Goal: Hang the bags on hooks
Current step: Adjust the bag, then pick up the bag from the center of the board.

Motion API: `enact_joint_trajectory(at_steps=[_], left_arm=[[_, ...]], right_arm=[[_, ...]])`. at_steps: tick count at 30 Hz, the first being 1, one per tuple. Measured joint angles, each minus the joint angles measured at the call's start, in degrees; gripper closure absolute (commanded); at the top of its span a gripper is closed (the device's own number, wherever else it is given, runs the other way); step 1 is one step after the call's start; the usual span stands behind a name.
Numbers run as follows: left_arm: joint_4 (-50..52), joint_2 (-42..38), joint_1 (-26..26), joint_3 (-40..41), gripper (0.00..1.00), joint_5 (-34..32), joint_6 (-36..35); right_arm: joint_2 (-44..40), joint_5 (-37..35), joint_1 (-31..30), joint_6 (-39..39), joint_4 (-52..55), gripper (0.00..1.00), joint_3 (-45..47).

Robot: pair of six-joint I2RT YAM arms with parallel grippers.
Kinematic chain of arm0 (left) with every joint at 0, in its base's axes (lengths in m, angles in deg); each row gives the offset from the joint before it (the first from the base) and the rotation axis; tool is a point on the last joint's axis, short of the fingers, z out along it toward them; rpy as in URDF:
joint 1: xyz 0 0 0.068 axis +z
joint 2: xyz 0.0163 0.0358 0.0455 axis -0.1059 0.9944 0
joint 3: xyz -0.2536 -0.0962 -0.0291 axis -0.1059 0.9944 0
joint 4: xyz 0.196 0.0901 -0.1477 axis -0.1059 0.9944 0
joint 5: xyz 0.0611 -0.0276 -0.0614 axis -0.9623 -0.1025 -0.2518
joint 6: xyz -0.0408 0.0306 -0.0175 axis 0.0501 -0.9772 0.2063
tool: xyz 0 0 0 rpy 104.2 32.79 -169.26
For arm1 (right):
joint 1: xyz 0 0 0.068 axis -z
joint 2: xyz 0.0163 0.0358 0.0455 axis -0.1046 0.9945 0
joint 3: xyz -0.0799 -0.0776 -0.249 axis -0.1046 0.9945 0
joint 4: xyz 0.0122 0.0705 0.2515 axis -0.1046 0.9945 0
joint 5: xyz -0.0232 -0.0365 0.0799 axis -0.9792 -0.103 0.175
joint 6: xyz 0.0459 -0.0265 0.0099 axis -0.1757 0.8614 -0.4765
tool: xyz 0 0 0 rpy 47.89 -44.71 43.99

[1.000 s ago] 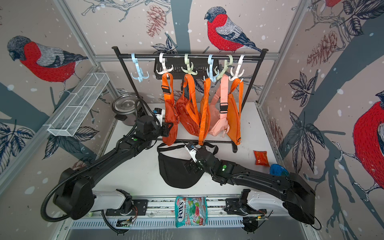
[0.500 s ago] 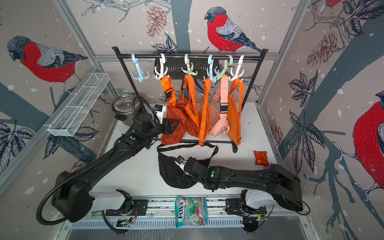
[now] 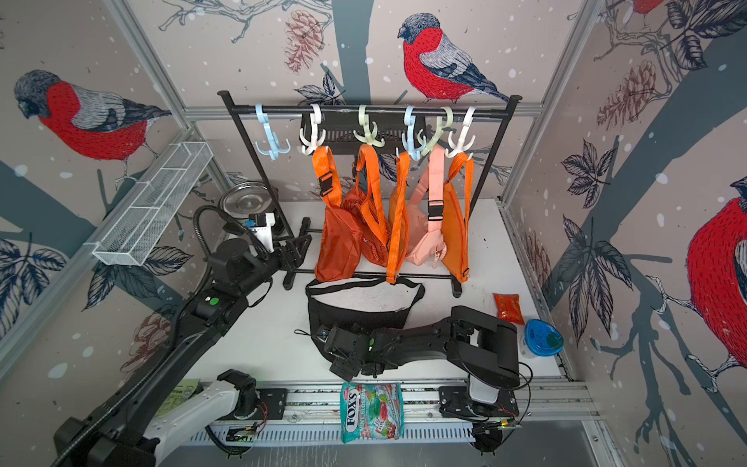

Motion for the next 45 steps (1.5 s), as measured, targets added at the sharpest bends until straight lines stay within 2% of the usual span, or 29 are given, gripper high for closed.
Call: enact_joint_trajectory(at_steps=[2,4,9,12,15,17,23,30,35,40,43,45], left_arm=[[0.6,-1.9,0.9,0.5,0.28,-0.1,0.3],[1.9,-3.6,1.7,1.0,0.28,-0.3,0.5],[4.3,-6.8,3.3,1.4,0.28,-1.2,1.5],[5.2,-8.6,4.0,1.4,0.27,-1.4,1.7],[6.2,-9.9,4.2,1.0,0.27,-1.5,1.9],[6.7,-10.6,4.3,0.6,0.27,-1.5,1.9],[6.8,-13.2,4.3,-1.0,0.26,-1.2,1.9],[7.8,-15.4,4.3,-3.7,0.22,1.7,2.4],[8.0,-16.2,4.3,-5.8,0.21,6.0,3.1],[6.8,-15.0,4.2,-6.6,0.20,12.9,5.2],[5.1,-13.4,1.5,-6.6,0.19,15.7,7.8],[4.3,-11.9,-4.0,-6.8,0.17,15.9,7.8]], right_arm=[[1.6,0.1,-0.5,0.0,-0.6,0.11,-1.5],[3.1,0.1,-0.9,0.0,-1.2,0.18,-2.7],[4.6,1.5,-1.5,-0.1,-1.8,0.56,-4.0],[4.2,2.0,-1.6,0.0,-0.9,0.75,-4.0],[2.8,2.6,-1.5,0.1,1.2,0.89,-3.7],[1.4,3.4,-1.5,0.2,2.1,0.94,-3.5],[-7.6,7.0,-0.5,0.2,2.1,0.96,-1.4],[-23.3,11.8,4.4,0.4,-3.8,0.96,2.2],[-33.6,16.6,10.1,0.5,-8.3,0.95,3.1],[-39.6,20.3,12.6,1.5,-11.4,0.95,1.7],[-40.9,21.1,13.4,1.7,-12.5,0.95,-0.2],[-41.2,21.1,13.7,1.7,-13.5,0.95,-1.4]])
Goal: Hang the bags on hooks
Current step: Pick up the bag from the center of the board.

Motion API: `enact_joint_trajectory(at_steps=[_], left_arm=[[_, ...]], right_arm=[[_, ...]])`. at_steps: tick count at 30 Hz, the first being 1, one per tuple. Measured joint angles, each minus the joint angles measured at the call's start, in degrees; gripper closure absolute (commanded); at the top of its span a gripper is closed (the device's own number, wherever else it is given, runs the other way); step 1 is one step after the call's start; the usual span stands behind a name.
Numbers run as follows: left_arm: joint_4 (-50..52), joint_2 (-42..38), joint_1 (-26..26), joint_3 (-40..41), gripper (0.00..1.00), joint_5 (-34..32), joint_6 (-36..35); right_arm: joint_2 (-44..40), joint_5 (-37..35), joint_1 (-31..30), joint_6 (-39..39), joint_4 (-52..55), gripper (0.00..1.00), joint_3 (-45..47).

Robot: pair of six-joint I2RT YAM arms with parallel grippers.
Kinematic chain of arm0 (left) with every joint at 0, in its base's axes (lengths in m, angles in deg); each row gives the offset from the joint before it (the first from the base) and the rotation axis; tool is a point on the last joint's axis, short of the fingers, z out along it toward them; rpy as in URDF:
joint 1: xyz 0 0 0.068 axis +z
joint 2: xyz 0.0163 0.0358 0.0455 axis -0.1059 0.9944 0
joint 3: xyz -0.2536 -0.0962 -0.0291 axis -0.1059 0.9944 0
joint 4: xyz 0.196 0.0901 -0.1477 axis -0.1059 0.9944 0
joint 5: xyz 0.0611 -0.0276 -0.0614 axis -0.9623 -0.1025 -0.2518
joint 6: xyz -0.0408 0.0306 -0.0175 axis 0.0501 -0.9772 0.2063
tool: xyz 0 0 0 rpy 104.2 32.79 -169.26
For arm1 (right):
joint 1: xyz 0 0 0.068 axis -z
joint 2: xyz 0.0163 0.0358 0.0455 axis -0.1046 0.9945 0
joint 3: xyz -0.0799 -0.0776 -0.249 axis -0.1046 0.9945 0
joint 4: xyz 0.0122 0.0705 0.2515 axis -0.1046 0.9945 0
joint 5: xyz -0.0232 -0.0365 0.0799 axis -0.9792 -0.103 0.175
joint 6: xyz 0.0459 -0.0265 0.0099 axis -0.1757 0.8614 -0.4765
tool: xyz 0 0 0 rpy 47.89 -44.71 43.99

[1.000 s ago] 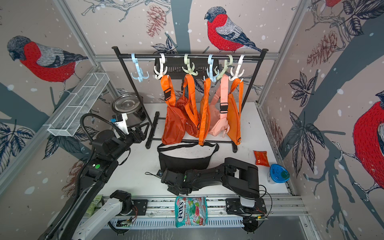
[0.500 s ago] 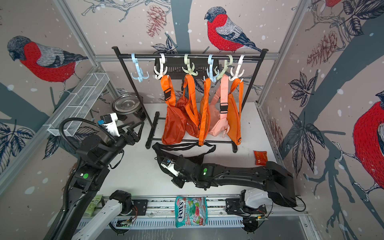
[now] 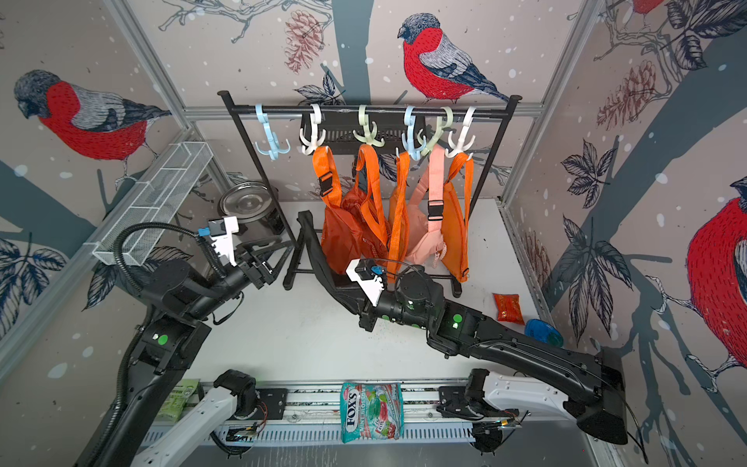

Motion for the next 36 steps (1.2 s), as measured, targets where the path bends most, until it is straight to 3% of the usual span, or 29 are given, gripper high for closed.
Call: enact_joint_trajectory(at_steps=[5,8,10,13,16,19,21,23,30,36], left_arm=[[0.3,5.7,-15.8,-3.6,0.12,-4.5,-2.1],[0.2,8.5,-18.3,-4.9,0.12,-7.0,-2.9],[0.2,9.8,-18.9,-5.5,0.17,-8.5,-3.1],[1.1,11.7,-19.3,-6.8,0.44,-10.1,-3.4],[2.8,12.9,-19.6,-8.9,0.77,-11.2,-4.0],[5.3,13.9,-19.6,-11.1,0.99,-12.1,-5.4],[7.1,14.4,-19.5,-11.8,1.00,-14.1,-6.4],[9.9,14.6,-19.5,-12.3,1.00,-14.1,-7.9],[19.9,14.1,-19.5,-17.3,1.00,-10.5,-15.2],[28.8,17.1,-19.6,-22.8,1.00,1.8,-22.0]], right_arm=[[0.5,-0.5,0.0,0.1,-1.2,0.95,-1.9],[1.1,-1.7,-0.2,0.5,-1.2,0.95,-2.6],[1.4,-2.4,-0.9,1.2,-1.2,0.95,-2.8],[1.9,-4.1,-3.0,2.2,-1.0,0.94,-3.3],[2.1,-7.2,-5.1,3.5,-0.4,0.88,-3.9],[1.6,-9.2,-6.1,4.7,0.2,0.63,-4.0],[0.2,-9.0,-6.6,5.8,0.8,0.40,-4.0],[-2.3,-9.0,-6.7,7.3,1.4,0.29,-4.0],[-13.4,-11.5,-1.2,8.8,2.4,0.17,-3.0],[-15.1,-13.7,6.8,8.8,4.8,0.06,-3.3]])
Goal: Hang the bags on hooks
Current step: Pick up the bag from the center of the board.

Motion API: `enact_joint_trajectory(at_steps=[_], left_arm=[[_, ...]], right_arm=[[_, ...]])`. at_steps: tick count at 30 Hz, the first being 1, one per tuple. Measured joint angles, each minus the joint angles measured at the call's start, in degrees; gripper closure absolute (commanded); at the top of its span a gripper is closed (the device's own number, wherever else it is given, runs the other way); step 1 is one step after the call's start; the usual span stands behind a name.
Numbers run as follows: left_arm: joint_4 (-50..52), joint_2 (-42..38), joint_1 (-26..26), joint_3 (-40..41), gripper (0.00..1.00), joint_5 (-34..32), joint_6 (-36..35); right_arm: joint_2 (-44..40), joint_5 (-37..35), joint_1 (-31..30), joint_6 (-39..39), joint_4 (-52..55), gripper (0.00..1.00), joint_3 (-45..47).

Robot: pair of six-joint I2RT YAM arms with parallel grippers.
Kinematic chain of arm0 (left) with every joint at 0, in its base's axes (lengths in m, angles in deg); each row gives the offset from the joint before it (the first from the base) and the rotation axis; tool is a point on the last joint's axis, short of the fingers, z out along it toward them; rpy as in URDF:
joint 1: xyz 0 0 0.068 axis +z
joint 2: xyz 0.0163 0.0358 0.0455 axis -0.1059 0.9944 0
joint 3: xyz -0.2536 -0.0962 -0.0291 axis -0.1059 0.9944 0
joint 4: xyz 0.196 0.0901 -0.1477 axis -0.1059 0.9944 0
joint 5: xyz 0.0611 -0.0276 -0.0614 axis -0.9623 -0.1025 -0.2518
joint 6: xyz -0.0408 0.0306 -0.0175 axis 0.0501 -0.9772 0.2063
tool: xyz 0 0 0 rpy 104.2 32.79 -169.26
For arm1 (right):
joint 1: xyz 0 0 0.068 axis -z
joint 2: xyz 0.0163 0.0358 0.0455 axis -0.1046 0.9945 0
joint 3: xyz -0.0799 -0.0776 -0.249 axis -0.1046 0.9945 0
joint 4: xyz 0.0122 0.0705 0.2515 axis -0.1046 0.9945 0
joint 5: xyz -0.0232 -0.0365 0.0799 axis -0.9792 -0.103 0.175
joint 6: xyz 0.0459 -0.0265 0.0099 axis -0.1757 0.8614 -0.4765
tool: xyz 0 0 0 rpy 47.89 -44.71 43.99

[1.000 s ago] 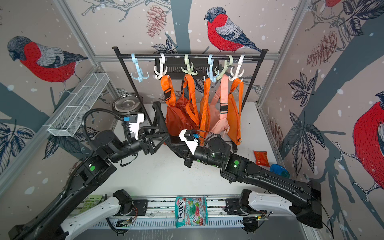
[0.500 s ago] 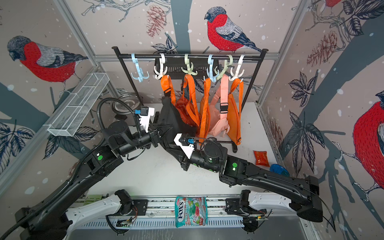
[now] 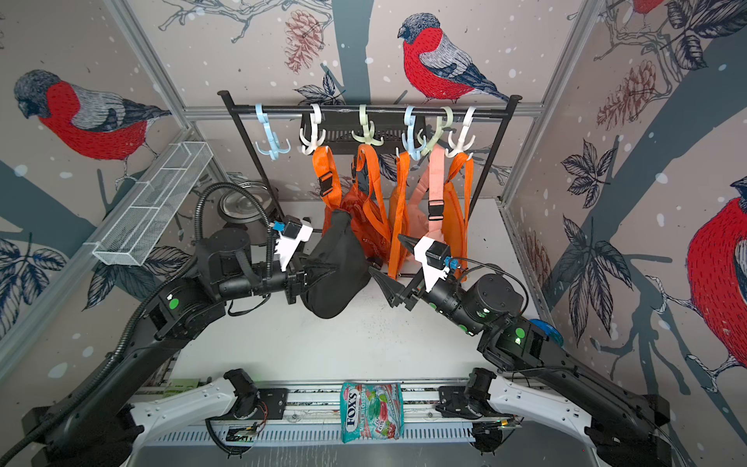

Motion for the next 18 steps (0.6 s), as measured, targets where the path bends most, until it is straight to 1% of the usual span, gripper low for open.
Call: enact_joint_trajectory(at_steps=[2,5,9,13,18], left_arm=[[4.0,1.5,0.0,-2.1,1.00,2.2,-2.2],[9.0,2.4,0.0,-4.7,1.00,3.3,-4.9],[11.7,2.3,0.0,-5.9,1.00,3.9,-7.1],[13.4,2.7,0.0,-5.9,1.00,4.2,-8.2],[13.8,3.1,0.0,-5.9,1.00,4.7,-9.4]], right_arm=[[0.5,0.2,3.5,0.0,0.9,0.03,0.0],[1.5,2.1,9.0,-0.3,1.8,0.00,0.8],[3.6,6.5,14.5,-1.6,1.9,0.00,1.9],[8.1,11.9,15.3,-2.0,1.4,0.01,2.0],[13.6,16.9,14.1,-1.7,0.6,0.01,-0.2]])
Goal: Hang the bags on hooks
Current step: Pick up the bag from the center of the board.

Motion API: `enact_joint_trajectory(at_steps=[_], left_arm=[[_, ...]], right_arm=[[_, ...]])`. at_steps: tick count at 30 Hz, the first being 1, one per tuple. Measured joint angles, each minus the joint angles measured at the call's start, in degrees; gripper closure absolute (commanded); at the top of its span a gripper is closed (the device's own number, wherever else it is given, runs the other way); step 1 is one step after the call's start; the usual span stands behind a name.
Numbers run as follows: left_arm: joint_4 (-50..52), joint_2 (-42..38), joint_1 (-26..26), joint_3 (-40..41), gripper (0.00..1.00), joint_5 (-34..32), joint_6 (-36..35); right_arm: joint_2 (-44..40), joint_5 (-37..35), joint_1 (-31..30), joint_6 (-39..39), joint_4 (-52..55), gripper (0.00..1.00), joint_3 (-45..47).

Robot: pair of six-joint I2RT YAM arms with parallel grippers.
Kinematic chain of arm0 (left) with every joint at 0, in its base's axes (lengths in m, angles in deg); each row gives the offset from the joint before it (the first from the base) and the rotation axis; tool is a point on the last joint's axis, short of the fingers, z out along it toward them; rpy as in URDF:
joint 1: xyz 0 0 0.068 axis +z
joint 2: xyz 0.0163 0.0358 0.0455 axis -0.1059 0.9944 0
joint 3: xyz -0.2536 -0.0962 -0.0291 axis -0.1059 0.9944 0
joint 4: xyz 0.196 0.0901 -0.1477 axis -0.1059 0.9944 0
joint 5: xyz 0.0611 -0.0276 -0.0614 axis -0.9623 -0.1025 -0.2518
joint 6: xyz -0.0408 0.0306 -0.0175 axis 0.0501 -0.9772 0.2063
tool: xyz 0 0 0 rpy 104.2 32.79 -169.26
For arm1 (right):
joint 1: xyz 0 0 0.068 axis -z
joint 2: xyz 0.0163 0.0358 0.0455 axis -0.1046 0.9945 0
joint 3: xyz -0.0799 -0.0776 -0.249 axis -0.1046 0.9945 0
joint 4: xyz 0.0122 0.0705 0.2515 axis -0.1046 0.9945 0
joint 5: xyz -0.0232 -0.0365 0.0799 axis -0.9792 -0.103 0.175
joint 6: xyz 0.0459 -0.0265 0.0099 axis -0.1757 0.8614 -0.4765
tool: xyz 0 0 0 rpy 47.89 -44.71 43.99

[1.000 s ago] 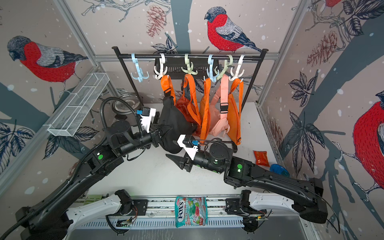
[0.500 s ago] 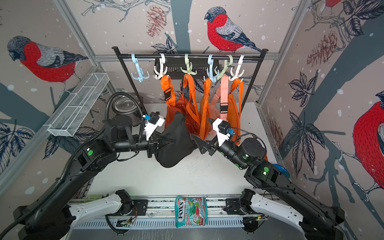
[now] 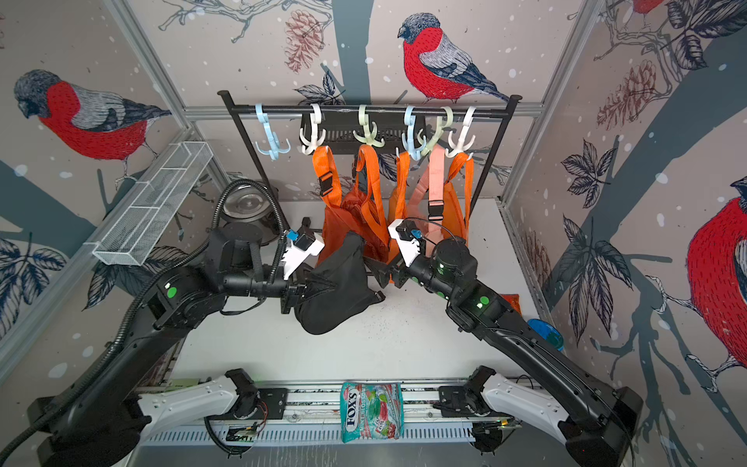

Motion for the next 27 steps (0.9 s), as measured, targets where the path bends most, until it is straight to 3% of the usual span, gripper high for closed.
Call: enact_joint_trajectory(at_steps=[6,12,13,18,22,24,27], left_arm=[[1.4,-0.4,0.0,-0.3,1.00,0.0,-0.5],[1.4,-0.8,0.0,0.0,1.00,0.0,-0.6],[1.4,-1.0,0.0,0.2,1.00,0.0,-0.6],[1.4,-2.1,0.0,1.0,1.00,0.0,-0.6],[1.4,-3.1,0.0,2.1,1.00,-0.1,-0.5],[1.4,-3.5,0.0,2.4,1.00,-0.3,-0.5],[1.4,-3.9,0.0,2.6,1.00,-1.0,-0.5]], right_arm=[[3.3,4.1,-2.5,2.2,-0.2,0.00,-1.7],[5.4,2.5,-2.0,2.8,-1.2,0.03,-2.9],[5.4,1.7,-1.5,2.1,-1.9,0.07,-2.9],[5.4,-2.8,0.5,-0.9,-4.8,0.47,-3.3],[5.0,-6.2,0.9,-2.6,-6.3,0.68,-3.1],[4.2,-7.5,1.3,-3.1,-6.8,0.70,-2.6],[3.1,-8.1,1.4,-3.2,-7.4,0.57,-1.6]])
